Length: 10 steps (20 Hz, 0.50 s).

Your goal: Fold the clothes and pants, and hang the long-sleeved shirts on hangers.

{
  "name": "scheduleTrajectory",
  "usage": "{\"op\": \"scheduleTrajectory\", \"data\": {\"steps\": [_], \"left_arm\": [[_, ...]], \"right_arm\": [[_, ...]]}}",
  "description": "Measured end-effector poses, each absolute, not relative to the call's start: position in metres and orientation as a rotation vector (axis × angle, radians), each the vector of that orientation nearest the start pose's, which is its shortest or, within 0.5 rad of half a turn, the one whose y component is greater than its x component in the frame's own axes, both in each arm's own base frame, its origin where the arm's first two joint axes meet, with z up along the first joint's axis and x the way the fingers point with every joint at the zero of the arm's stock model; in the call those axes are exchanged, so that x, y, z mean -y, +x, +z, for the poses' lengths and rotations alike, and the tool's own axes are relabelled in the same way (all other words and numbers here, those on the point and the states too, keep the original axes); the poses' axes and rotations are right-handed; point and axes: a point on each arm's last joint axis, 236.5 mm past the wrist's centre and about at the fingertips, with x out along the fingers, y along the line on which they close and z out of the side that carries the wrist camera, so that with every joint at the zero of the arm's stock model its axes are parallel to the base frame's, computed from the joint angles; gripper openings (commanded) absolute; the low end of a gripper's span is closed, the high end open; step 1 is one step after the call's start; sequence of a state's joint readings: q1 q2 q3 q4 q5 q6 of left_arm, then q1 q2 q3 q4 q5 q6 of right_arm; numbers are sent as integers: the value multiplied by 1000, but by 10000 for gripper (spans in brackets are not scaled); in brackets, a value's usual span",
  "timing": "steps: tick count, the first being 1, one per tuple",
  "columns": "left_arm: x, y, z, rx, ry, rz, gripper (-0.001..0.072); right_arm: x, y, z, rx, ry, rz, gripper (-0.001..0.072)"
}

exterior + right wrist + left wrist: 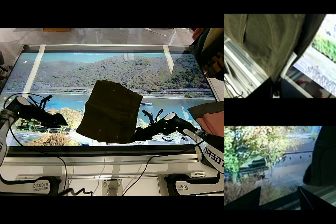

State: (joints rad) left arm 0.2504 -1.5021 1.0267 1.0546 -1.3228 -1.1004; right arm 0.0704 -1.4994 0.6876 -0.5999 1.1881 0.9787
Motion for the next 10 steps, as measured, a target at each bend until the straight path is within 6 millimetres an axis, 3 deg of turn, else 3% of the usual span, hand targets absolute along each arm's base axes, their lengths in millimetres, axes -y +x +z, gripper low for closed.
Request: {"op": "scheduleTrajectory", "data": {"steps": [4, 6, 10], "left_arm": [[64, 302, -88, -1583, -377, -581, 534], [77, 294, -93, -1583, -343, -645, 486], [96, 295, -101, -1541, -260, -706, 486]], "right_arm": [[-199, 242, -103, -1625, 644, 751, 44], [-199, 242, -103, -1625, 644, 750, 44], [-199, 242, -103, -1624, 644, 751, 43]]}}
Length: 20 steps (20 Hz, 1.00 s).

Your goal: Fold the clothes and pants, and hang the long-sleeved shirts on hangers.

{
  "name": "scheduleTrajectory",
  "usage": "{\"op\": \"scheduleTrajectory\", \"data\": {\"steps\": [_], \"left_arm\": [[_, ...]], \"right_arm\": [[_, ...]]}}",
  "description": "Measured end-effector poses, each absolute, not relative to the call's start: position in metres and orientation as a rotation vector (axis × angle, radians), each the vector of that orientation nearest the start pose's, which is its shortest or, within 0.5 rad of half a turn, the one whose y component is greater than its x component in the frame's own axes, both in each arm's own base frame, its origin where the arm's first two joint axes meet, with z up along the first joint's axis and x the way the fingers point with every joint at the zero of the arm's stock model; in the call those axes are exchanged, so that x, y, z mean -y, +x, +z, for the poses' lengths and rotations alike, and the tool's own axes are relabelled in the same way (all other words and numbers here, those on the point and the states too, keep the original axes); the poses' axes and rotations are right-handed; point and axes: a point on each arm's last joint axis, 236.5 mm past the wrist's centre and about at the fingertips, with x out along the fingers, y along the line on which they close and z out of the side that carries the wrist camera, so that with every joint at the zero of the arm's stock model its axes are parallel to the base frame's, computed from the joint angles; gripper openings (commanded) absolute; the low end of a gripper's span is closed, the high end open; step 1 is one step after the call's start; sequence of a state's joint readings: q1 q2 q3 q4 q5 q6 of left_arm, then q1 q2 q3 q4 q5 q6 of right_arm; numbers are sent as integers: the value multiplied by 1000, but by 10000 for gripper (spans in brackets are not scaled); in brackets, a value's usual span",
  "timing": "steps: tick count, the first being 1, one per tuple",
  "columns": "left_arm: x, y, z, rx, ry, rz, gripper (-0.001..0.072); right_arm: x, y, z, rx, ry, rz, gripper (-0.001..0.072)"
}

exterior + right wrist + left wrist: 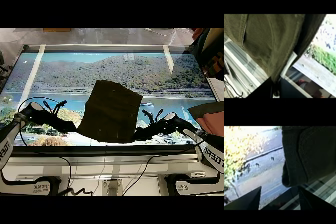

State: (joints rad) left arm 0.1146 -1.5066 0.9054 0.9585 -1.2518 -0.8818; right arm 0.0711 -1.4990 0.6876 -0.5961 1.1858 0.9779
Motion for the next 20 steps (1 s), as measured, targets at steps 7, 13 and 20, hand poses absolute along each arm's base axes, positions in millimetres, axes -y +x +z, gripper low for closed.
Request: {"op": "scheduleTrajectory", "data": {"steps": [7, 13, 20], "left_arm": [[130, 300, -112, -1473, -98, -795, 347], [136, 276, -112, -1542, -51, -884, 346], [128, 252, -110, -1632, -5, -939, 21]], "right_arm": [[-199, 242, -102, -1625, 645, 752, 43], [-200, 239, -100, -1635, 649, 764, 43], [-203, 241, -94, -1617, 663, 780, 42]]}}
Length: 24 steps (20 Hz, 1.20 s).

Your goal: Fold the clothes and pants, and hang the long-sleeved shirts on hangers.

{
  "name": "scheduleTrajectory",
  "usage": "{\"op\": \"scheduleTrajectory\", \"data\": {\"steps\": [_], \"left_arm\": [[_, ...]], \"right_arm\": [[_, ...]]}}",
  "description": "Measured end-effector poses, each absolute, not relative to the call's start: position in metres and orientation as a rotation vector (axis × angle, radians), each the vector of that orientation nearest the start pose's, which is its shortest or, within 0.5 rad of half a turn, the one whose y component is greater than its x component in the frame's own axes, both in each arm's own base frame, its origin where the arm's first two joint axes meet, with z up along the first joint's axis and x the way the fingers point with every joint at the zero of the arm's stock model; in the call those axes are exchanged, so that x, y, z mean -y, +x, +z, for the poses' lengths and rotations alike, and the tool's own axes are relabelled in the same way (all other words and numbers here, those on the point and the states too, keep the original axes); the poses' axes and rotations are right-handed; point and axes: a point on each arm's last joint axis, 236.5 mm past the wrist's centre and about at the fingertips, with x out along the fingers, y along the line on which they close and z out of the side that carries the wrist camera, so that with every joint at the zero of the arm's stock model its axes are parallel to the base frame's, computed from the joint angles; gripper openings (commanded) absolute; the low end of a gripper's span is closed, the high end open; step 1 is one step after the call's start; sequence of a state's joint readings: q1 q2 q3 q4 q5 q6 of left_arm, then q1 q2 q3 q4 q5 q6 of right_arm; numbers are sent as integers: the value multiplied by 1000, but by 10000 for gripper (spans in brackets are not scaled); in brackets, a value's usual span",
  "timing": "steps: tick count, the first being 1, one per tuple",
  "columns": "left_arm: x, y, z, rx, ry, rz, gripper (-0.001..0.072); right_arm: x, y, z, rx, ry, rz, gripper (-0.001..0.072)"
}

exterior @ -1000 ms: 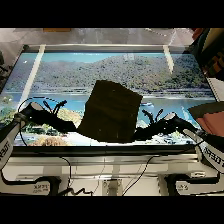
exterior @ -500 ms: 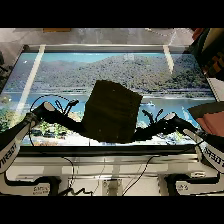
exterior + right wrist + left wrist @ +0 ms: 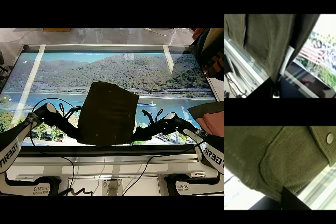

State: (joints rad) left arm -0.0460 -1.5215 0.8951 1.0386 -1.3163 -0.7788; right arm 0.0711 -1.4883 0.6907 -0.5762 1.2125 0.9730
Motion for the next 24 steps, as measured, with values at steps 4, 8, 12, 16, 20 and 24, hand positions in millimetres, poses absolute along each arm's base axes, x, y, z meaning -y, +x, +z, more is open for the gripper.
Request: {"op": "scheduleTrajectory", "data": {"steps": [4, 8, 12, 16, 20, 24], "left_arm": [[129, 251, -97, -1631, 5, -966, 20], [132, 283, -45, -1469, 65, -939, 20], [147, 316, 67, -1118, 112, -919, 20], [157, 308, 207, -685, 148, -840, 21], [151, 263, 331, -251, 168, -716, 21], [144, 201, 395, 2, 190, -657, 20]], "right_arm": [[-207, 265, -59, -1473, 597, 844, 40], [-210, 306, 23, -1198, 465, 906, 40], [-209, 321, 146, -865, 313, 943, 40], [-203, 294, 251, -608, 239, 921, 41], [-201, 246, 312, -485, 278, 921, 42], [-207, 203, 347, -443, 384, 966, 42]]}}
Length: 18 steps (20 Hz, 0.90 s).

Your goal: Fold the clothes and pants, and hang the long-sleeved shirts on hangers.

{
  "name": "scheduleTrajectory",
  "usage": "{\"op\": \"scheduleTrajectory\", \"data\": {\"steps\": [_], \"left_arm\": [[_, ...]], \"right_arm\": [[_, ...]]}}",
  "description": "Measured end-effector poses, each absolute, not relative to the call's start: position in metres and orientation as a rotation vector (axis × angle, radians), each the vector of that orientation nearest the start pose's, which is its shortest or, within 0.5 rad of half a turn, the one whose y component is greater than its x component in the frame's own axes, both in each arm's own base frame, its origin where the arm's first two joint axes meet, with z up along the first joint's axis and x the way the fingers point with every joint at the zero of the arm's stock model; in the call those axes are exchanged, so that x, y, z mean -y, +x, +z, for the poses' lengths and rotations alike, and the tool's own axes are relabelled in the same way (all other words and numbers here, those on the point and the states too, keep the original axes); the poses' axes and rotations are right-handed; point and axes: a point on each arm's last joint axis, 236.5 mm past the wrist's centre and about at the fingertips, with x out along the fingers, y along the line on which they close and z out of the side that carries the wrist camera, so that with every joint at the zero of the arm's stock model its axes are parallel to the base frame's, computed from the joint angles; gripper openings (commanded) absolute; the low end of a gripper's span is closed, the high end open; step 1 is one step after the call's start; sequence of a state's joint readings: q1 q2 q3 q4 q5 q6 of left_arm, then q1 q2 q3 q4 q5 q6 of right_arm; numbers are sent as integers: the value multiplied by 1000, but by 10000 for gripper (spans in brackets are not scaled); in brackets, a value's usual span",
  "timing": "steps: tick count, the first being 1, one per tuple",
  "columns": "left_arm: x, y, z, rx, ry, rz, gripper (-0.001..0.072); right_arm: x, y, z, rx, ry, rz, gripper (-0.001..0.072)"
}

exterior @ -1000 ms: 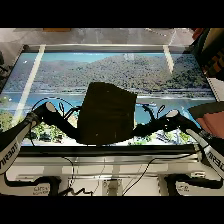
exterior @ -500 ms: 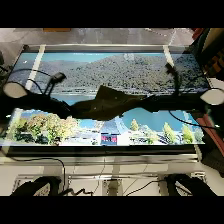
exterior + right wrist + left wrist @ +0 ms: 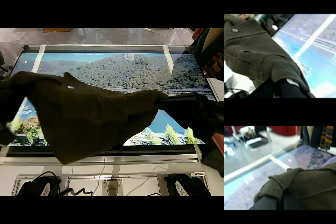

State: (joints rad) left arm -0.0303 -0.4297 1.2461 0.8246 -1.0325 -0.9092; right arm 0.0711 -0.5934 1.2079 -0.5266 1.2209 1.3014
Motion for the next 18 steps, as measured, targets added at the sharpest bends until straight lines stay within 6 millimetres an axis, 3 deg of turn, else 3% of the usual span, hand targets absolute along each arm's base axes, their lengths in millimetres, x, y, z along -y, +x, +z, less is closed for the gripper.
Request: {"op": "scheduleTrajectory", "data": {"steps": [2, 3, 5, 7, 10, 12, 15, 18], "left_arm": [[144, 189, 390, -2, 189, -662, 20], [145, 189, 379, -41, 176, -671, 21], [147, 203, 340, -166, 140, -689, 20], [149, 228, 287, -321, 77, -702, 20], [154, 281, 201, -513, -101, -691, 20], [156, 322, 164, -541, -214, -645, 19], [152, 371, 134, -547, -330, -560, 20], [153, 391, 124, -557, -374, -542, 19]], "right_arm": [[-206, 198, 351, -458, 444, 947, 42], [-204, 201, 348, -479, 469, 924, 42], [-198, 220, 322, -566, 532, 850, 42], [-193, 246, 284, -663, 610, 768, 42], [-193, 299, 204, -788, 780, 602, 42], [-192, 338, 152, -810, 876, 471, 42], [-187, 382, 96, -813, 949, 318, 42], [-186, 402, 67, -823, 952, 251, 42]]}}
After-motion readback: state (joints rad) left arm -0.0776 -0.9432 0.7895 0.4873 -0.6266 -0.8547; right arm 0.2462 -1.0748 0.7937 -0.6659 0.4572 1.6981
